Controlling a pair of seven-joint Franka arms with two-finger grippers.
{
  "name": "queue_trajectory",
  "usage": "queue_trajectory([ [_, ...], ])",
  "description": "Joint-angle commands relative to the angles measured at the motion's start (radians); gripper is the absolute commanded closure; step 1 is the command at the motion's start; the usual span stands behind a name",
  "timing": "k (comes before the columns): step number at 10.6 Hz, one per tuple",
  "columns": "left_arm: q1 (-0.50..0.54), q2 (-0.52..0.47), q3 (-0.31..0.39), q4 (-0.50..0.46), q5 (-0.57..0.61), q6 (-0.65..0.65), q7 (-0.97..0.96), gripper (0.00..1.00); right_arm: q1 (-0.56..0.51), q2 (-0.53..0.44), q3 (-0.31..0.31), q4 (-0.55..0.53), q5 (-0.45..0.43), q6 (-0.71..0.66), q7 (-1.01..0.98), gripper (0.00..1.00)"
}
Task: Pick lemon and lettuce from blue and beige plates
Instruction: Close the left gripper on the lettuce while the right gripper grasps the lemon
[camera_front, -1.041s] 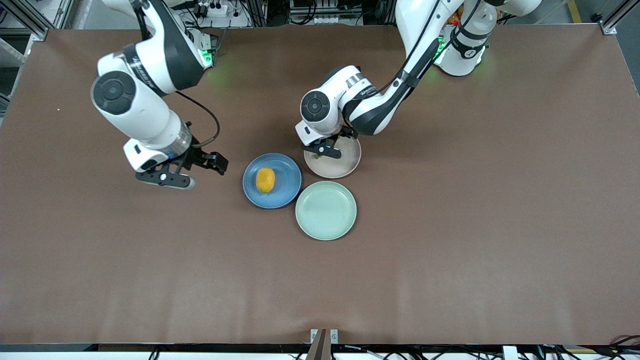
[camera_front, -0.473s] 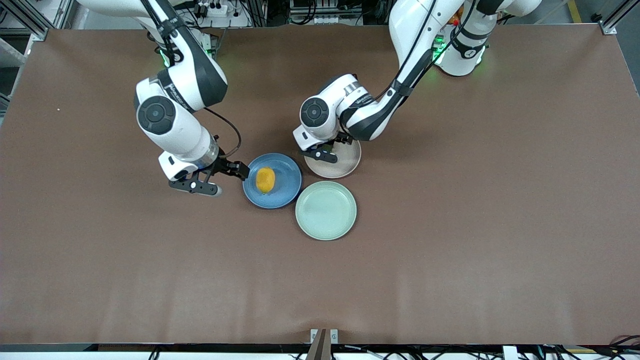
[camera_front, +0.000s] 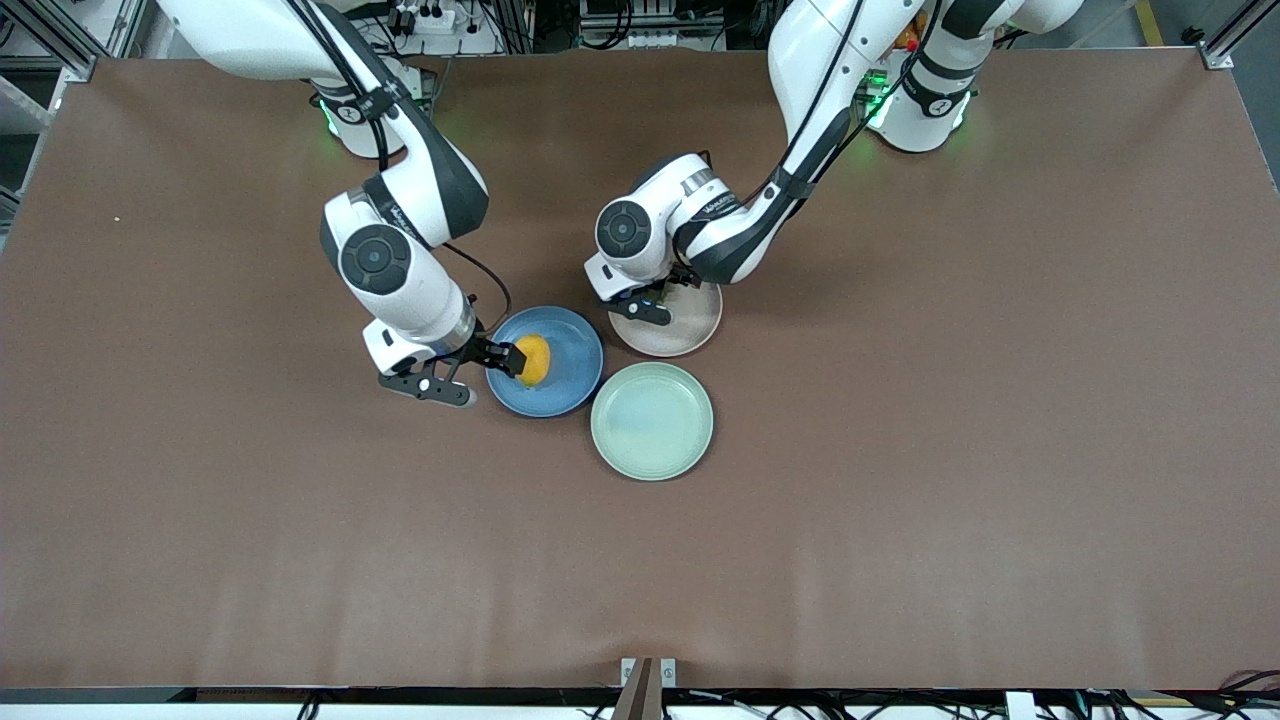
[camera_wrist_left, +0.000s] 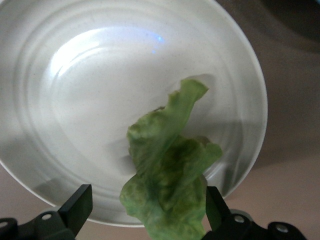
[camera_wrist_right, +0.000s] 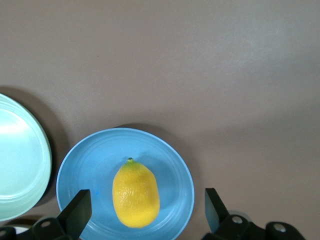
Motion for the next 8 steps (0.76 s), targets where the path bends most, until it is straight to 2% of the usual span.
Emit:
queue_trajectory([
  [1, -0.021, 0.017, 0.013, 0.017, -0.002, 0.003, -0.046, 0.53, 0.013, 0.039, 0.01, 0.003, -0.025, 0.044, 0.077, 0.0],
  [2, -0.02, 0.021, 0.015, 0.017, -0.002, 0.003, -0.05, 0.9, 0.017, 0.053, 0.015, 0.001, -0.034, 0.051, 0.1, 0.0],
  [3, -0.02, 0.021, 0.015, 0.017, 0.0, 0.003, -0.048, 1.0, 0.021, 0.068, 0.016, 0.001, -0.059, 0.057, 0.135, 0.0],
  [6, -0.018, 0.011, 0.016, 0.019, 0.007, 0.003, -0.051, 1.0, 0.024, 0.09, 0.024, -0.063, -0.103, 0.161, 0.212, 0.0],
  [8, -0.006, -0.017, 0.025, 0.046, 0.012, -0.01, -0.053, 1.0, 0.029, 0.111, 0.038, -0.063, -0.105, 0.166, 0.243, 0.0],
])
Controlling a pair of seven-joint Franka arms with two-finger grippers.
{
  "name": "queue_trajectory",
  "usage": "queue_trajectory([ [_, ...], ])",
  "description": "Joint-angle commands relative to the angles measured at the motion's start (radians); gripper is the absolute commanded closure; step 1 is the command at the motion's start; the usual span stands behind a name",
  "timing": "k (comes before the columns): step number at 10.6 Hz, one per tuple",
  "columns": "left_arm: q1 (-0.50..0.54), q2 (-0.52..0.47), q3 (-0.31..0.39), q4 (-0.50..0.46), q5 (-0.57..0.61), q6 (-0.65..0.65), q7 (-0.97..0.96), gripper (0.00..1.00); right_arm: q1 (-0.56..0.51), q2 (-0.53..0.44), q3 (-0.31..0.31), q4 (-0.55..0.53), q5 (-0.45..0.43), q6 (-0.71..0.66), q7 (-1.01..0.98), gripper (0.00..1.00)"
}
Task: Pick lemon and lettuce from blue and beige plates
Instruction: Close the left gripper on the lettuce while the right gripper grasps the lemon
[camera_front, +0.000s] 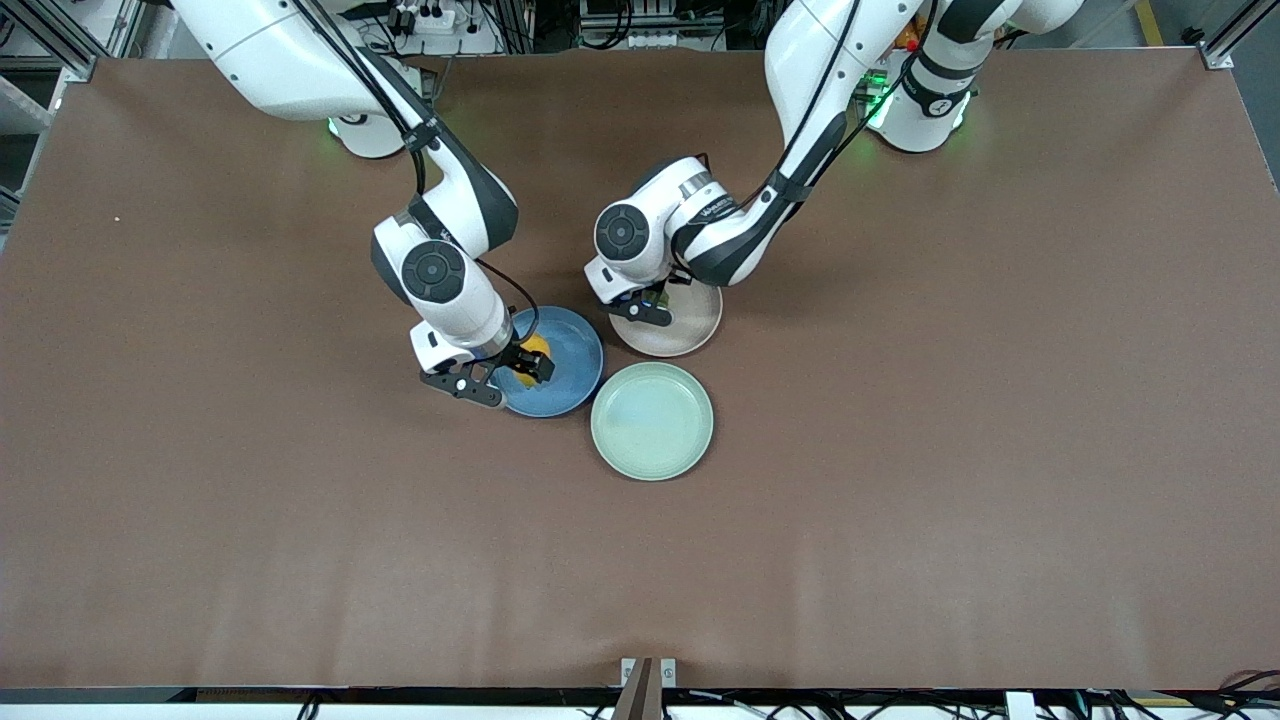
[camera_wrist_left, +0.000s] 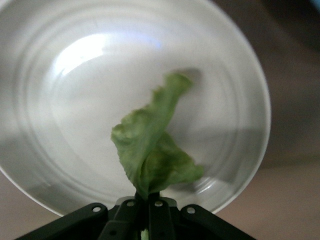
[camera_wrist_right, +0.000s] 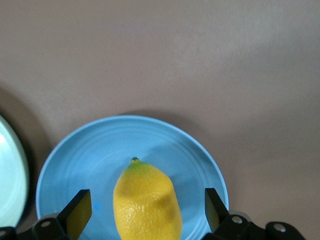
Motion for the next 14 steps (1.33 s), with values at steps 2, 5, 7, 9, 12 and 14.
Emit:
queue_trajectory([
  [2, 0.007, -0.073, 0.033, 0.016, 0.013, -0.027, -0.027, 1.0, 0.007, 0.027, 0.024, -0.008, -0.043, 0.026, 0.093, 0.0],
  [5, 0.016, -0.117, 0.111, 0.016, 0.013, -0.032, -0.026, 1.0, 0.02, 0.067, 0.024, -0.008, -0.121, 0.058, 0.178, 0.0],
  [7, 0.026, -0.15, 0.177, 0.015, 0.013, -0.04, -0.02, 1.0, 0.026, 0.085, 0.024, -0.008, -0.146, 0.069, 0.203, 0.0],
  [9, 0.082, -0.159, 0.205, 0.015, 0.015, -0.04, 0.038, 1.0, 0.03, 0.101, 0.024, -0.008, -0.161, 0.069, 0.206, 0.0],
  [12, 0.2, -0.151, 0.211, 0.012, 0.093, -0.047, 0.175, 1.0, 0.032, 0.11, 0.024, -0.007, -0.199, 0.069, 0.231, 0.19],
  [14, 0.277, -0.147, 0.211, 0.015, 0.101, -0.047, 0.28, 1.0, 0.03, 0.11, 0.025, 0.001, -0.199, 0.067, 0.231, 0.44],
])
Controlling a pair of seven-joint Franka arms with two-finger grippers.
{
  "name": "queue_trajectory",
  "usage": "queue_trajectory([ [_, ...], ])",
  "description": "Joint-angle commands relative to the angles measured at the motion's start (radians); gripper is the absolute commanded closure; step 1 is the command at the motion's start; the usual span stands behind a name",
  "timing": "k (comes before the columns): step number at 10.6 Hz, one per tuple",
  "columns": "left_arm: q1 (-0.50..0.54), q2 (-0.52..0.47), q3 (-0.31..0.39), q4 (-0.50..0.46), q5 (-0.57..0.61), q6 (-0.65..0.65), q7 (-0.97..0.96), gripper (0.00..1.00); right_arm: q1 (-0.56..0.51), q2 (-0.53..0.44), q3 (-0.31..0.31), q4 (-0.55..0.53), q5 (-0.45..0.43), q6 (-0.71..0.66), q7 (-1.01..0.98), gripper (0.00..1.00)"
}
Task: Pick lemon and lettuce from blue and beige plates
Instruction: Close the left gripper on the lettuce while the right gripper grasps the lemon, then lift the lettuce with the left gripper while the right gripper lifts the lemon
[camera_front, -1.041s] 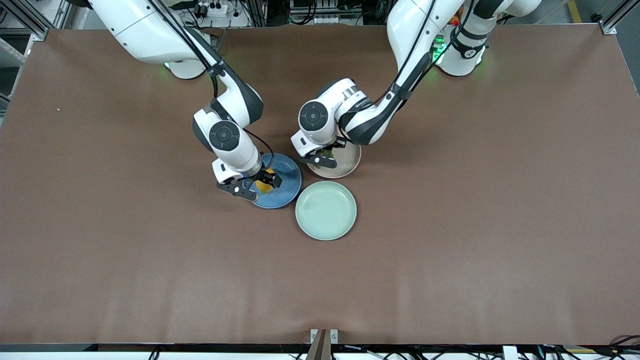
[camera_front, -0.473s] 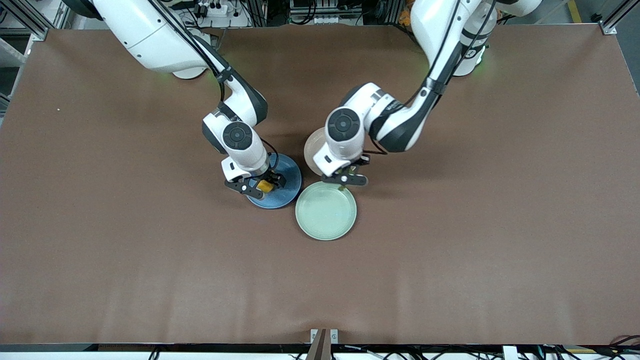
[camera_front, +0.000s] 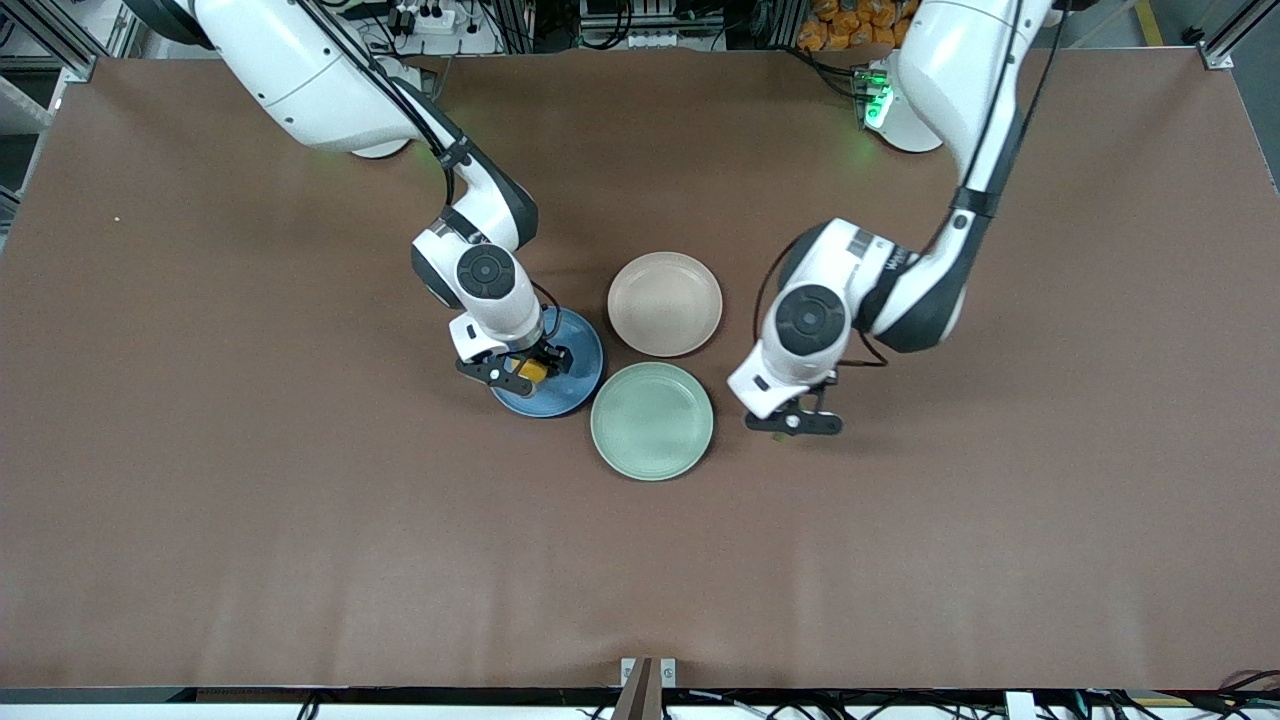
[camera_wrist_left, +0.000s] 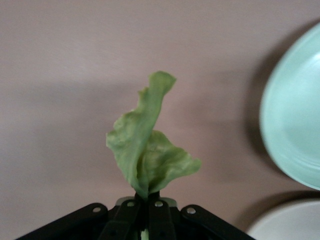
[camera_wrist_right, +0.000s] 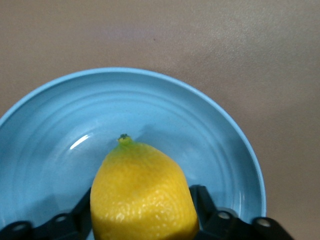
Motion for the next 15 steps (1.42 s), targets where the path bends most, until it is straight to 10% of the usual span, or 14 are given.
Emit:
queue_trajectory([
  [1, 0.079, -0.005, -0.005, -0.005, 0.026, -0.01, 0.133, 1.0, -0.005, 0.008, 0.008, 0.017, -0.035, 0.0, 0.039, 0.52],
  [10, 0.303, 0.07, -0.006, 0.047, 0.022, 0.005, 0.375, 1.0, -0.066, -0.122, 0.017, 0.029, -0.005, -0.148, -0.082, 0.67],
  [15, 0.326, 0.113, -0.005, 0.052, 0.023, 0.039, 0.376, 1.0, -0.1, -0.257, -0.102, 0.022, 0.166, -0.369, -0.49, 0.68],
])
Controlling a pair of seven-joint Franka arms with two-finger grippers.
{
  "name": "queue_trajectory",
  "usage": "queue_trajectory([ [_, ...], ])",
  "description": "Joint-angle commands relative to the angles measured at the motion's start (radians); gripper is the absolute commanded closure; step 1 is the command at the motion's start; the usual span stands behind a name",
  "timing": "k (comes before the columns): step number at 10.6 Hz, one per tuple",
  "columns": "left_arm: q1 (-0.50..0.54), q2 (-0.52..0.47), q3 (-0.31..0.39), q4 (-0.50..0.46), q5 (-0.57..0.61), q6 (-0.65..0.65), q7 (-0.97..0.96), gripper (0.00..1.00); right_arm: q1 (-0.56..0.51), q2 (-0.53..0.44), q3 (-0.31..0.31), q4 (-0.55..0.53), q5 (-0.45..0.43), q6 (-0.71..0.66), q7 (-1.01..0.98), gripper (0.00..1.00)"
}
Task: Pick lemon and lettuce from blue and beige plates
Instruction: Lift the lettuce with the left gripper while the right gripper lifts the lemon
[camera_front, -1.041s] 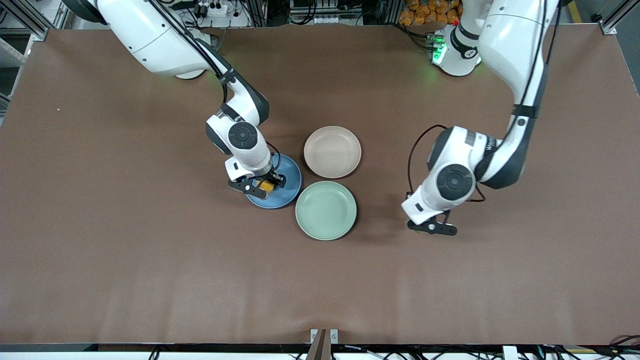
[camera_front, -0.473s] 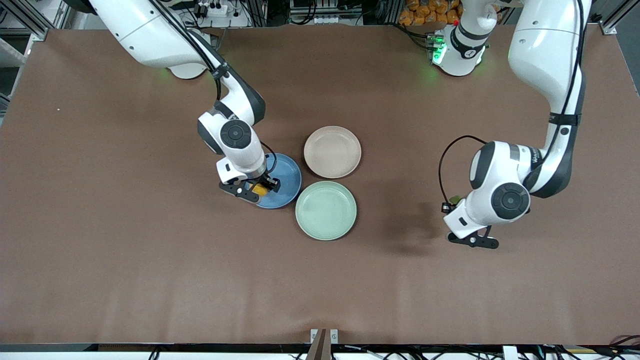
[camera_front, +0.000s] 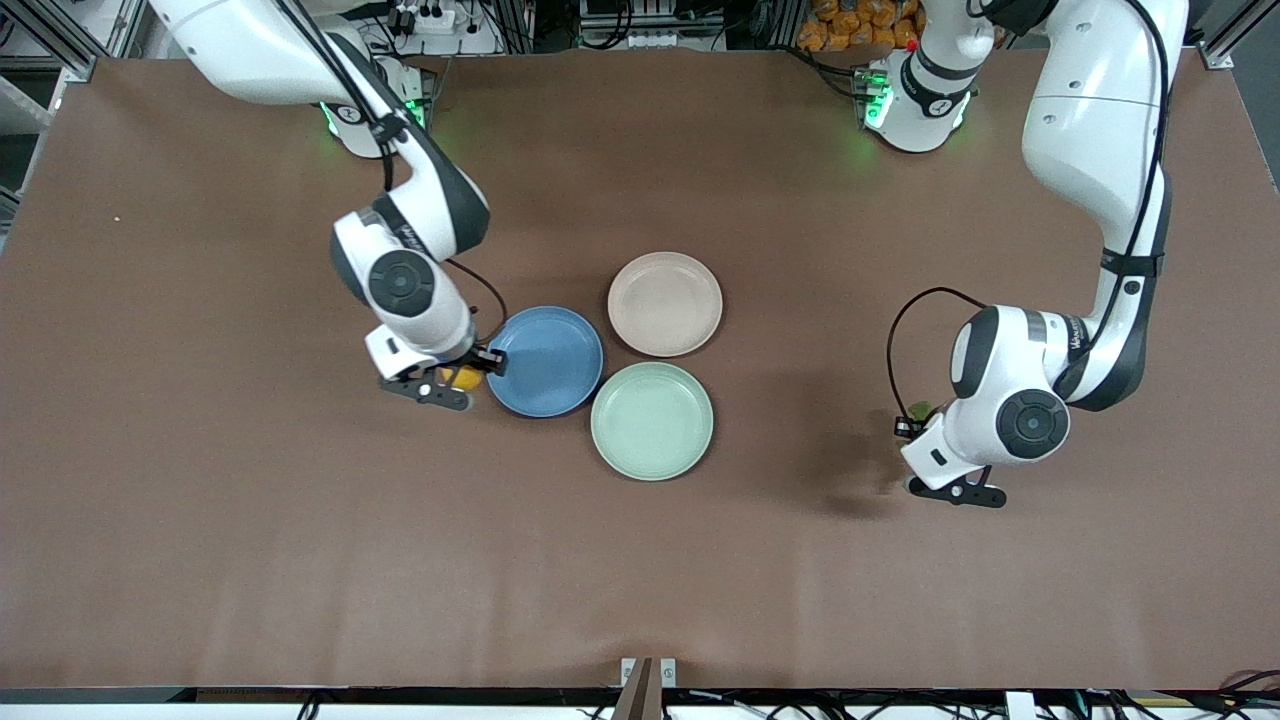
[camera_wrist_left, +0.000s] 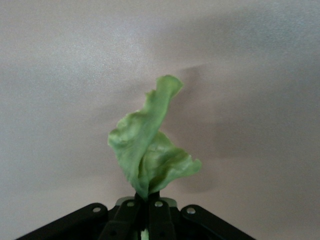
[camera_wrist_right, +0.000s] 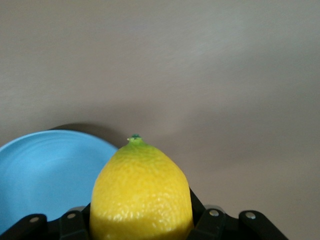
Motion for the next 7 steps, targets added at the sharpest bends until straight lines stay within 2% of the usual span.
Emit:
queue_trajectory([
  [1, 0.016, 0.026, -0.008, 0.02, 0.017, 0.027, 0.015, 0.74, -0.013, -0.064, -0.068, -0.031, 0.023, -0.054, -0.148, 0.68],
  [2, 0.019, 0.031, -0.008, 0.017, 0.019, 0.043, 0.015, 0.32, -0.013, -0.073, -0.108, -0.037, 0.024, -0.063, -0.213, 0.68],
  [3, 0.02, 0.031, -0.007, 0.017, 0.02, 0.059, 0.015, 0.0, -0.013, -0.088, -0.15, -0.054, 0.029, -0.064, -0.282, 0.68],
  [5, 0.023, 0.026, -0.008, 0.017, 0.007, 0.066, 0.013, 0.0, -0.021, -0.108, -0.239, -0.067, 0.087, -0.064, -0.463, 0.69],
  [7, 0.026, 0.012, -0.008, 0.016, 0.005, 0.064, 0.009, 0.0, -0.021, -0.116, -0.296, -0.073, 0.102, -0.064, -0.568, 0.69],
])
